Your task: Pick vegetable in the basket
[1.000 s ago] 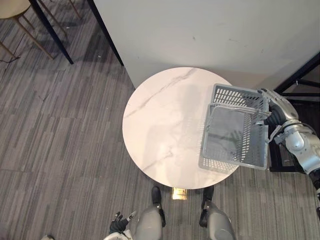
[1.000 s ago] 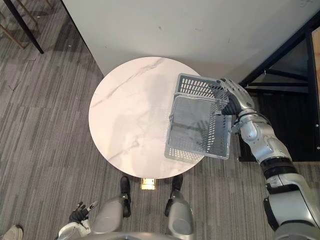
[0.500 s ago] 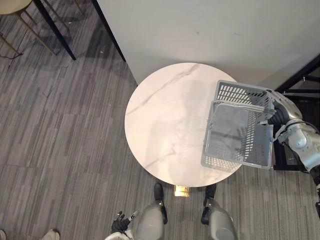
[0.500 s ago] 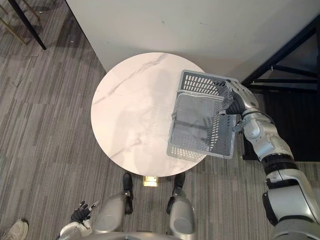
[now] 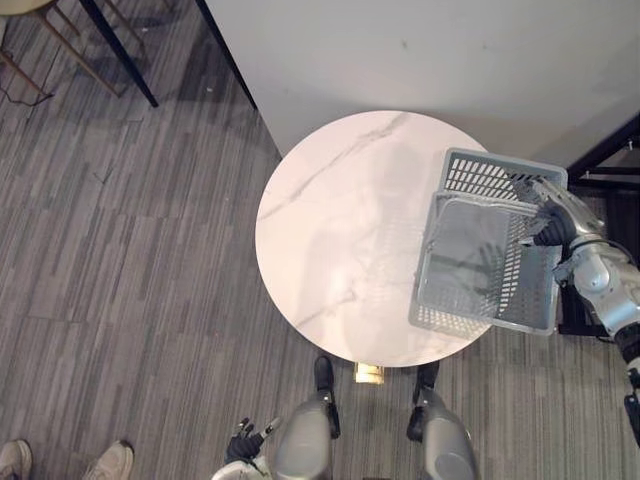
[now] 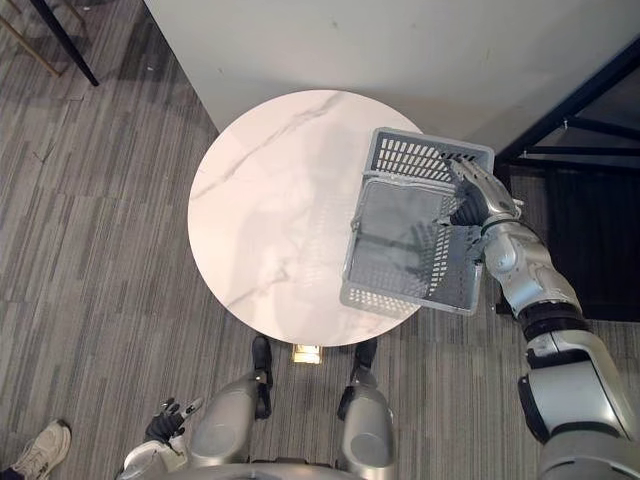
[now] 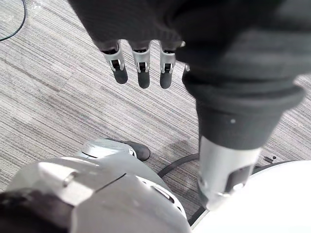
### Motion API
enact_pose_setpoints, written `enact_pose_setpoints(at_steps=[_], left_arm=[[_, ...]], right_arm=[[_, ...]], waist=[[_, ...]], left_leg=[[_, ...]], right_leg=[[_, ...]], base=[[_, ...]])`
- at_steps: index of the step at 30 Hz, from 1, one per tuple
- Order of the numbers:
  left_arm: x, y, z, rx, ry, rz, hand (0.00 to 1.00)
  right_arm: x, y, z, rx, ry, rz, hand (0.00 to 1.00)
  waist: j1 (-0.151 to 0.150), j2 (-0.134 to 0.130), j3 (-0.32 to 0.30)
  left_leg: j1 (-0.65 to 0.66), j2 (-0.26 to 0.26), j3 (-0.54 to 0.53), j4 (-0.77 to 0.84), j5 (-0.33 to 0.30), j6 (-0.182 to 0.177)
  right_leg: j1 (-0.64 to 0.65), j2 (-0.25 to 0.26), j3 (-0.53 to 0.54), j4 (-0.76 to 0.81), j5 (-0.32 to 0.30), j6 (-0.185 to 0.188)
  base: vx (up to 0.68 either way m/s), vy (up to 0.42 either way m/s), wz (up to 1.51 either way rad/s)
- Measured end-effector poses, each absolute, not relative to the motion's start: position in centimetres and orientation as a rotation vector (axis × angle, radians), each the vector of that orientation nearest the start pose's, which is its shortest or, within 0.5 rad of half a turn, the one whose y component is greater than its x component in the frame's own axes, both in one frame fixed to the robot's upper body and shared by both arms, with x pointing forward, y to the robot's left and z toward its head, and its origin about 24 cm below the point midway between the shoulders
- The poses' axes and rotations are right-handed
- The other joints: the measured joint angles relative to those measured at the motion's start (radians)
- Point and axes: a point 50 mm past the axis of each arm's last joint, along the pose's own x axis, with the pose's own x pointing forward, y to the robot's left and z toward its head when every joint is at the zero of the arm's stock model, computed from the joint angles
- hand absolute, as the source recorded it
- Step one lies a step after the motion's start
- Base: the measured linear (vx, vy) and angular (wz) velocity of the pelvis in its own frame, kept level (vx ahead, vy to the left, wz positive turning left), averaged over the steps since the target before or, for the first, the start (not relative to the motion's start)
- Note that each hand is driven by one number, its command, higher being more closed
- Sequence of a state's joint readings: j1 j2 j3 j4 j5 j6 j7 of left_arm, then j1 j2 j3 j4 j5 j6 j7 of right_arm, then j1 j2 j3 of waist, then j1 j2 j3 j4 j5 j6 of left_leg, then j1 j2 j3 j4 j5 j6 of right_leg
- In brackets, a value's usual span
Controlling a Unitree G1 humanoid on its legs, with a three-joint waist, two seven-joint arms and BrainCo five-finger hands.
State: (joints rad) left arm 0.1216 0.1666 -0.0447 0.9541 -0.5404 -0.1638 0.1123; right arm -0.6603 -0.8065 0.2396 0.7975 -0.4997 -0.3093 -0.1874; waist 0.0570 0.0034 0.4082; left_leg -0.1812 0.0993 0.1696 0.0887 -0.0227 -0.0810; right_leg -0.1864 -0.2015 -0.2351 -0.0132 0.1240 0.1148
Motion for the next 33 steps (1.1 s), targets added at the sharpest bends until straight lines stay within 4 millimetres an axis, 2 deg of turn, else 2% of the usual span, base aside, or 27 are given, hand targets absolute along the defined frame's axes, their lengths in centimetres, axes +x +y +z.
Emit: enact_pose_setpoints(at_steps=[10, 20, 27, 29, 33], left_arm=[[10.7, 22.0, -14.6, -0.239, 0.884, 0.462, 0.0], [10.7, 22.0, -14.6, -0.237, 0.883, 0.46, 0.0], [10.9, 22.0, -14.5, -0.214, 0.884, 0.441, 0.0], [10.8, 22.2, -14.5, -0.205, 0.885, 0.441, 0.0], [10.2, 22.5, -14.7, -0.194, 0.908, 0.451, 0.0]], right_arm=[[35.2, -29.3, 14.7, -1.31, -0.162, -0.088, 1.0], [35.1, -29.8, 13.7, -1.324, -0.101, -0.076, 1.0], [33.8, -30.9, 11.4, -1.341, -0.028, -0.069, 1.0], [33.3, -30.9, 10.6, -1.338, -0.023, -0.04, 1.0], [32.1, -30.4, 8.7, -1.332, -0.013, 0.022, 1.0]], waist=[[0.01, 0.0, 0.003], [0.012, -0.005, 0.011], [0.014, -0.011, 0.007], [0.014, -0.022, 0.0], [0.01, -0.033, -0.047]], left_leg=[[-0.009, -0.002, -0.013, 0.003, 0.002, 0.001], [0.003, -0.001, -0.015, 0.004, 0.002, 0.001], [0.041, 0.002, -0.009, -0.001, 0.001, 0.0], [0.054, 0.005, 0.003, -0.014, 0.006, -0.004], [0.072, 0.01, 0.016, -0.035, 0.01, -0.008]], right_leg=[[0.001, -0.002, -0.011, 0.002, -0.001, -0.002], [0.008, -0.002, -0.01, 0.017, -0.008, -0.013], [0.04, 0.001, 0.001, 0.017, -0.011, -0.016], [0.041, 0.005, 0.01, 0.017, -0.011, -0.016], [0.041, 0.012, 0.022, 0.016, -0.011, -0.016]], base=[[0.0, 0.003, 0.03], [0.0, 0.0, 0.0], [0.0, -0.001, -0.02], [-0.01, -0.006, -0.14], [0.02, -0.011, -0.11]])
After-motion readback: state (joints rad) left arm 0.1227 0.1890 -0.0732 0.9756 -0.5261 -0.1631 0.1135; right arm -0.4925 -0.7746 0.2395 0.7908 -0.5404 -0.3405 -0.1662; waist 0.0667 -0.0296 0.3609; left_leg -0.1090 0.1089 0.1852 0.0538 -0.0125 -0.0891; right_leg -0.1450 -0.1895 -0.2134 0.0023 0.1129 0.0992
